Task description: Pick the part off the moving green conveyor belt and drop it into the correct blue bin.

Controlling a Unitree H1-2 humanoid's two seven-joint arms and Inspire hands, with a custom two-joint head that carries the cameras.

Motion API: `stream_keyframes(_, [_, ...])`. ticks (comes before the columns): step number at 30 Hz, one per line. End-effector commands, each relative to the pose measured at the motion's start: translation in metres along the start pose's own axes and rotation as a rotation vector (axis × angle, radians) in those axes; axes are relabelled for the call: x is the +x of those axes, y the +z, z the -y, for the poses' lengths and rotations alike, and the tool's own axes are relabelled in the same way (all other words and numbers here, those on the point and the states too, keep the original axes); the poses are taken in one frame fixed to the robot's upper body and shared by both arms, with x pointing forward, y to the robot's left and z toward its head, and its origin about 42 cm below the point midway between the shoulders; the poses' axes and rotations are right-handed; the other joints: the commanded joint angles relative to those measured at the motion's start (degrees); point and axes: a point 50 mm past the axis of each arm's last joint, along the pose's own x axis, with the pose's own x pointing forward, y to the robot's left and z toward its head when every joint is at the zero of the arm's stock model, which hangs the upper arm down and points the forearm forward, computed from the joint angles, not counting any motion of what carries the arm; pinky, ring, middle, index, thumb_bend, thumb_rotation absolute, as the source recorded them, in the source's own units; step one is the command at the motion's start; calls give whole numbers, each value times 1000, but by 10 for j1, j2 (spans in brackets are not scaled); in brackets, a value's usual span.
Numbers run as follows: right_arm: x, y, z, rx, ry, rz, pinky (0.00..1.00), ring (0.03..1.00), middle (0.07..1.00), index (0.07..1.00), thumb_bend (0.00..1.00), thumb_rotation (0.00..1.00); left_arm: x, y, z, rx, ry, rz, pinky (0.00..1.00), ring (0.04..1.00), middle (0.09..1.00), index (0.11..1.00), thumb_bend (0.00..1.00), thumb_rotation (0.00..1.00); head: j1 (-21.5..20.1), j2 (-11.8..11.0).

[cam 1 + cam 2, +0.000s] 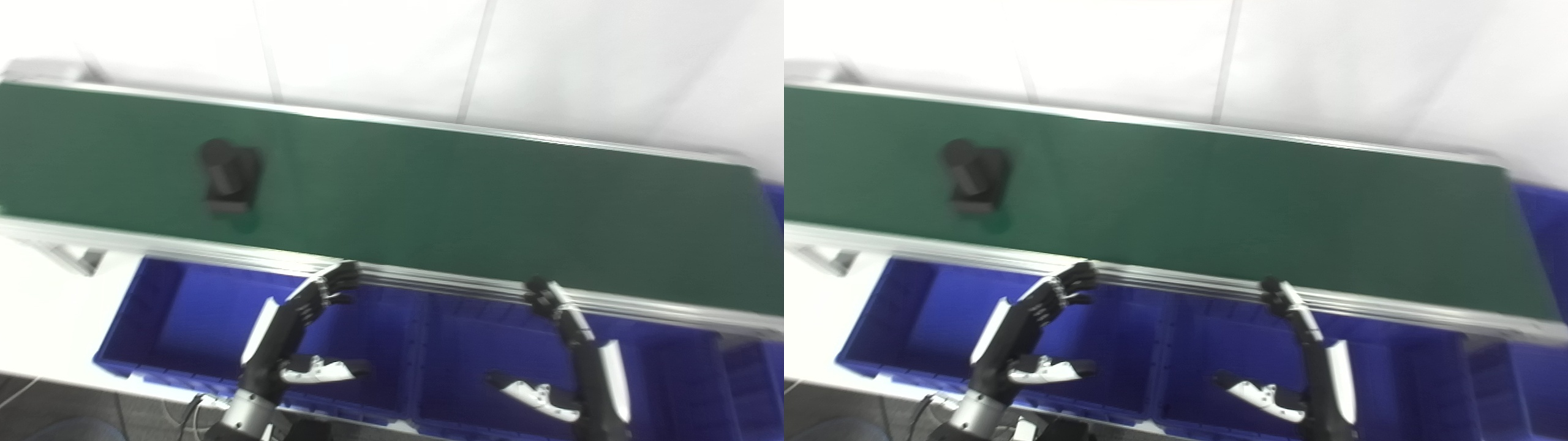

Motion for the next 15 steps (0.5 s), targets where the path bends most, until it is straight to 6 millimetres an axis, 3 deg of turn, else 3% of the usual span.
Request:
stream_keyframes(1, [17, 21, 8, 15, -8, 145, 782, 819, 871, 909, 753, 381, 2, 7, 3, 30, 12, 50, 697, 772, 800, 806, 928, 348, 39, -4])
stream_keyframes(2, [22, 25, 9, 3, -7, 166, 782, 819, 871, 912, 752, 384, 2, 7, 4, 31, 11, 51, 694, 770, 798, 804, 930, 351, 69, -9])
stream_keyframes(8, [46, 31, 14, -22, 10, 228, 876, 875, 911, 963, 690, 427, 5, 7, 7, 48, 4, 57, 704, 750, 775, 780, 945, 317, 130, -30])
stream_keyframes(11, [58, 30, 16, -17, 27, 261, 932, 881, 919, 971, 651, 426, 8, 5, 8, 55, 2, 60, 701, 743, 772, 777, 943, 305, 139, -34])
stream_keyframes(15, [80, 30, 21, -50, 40, 308, 929, 891, 934, 976, 630, 466, 14, 4, 11, 72, 14, 70, 694, 733, 766, 771, 954, 298, 147, -41])
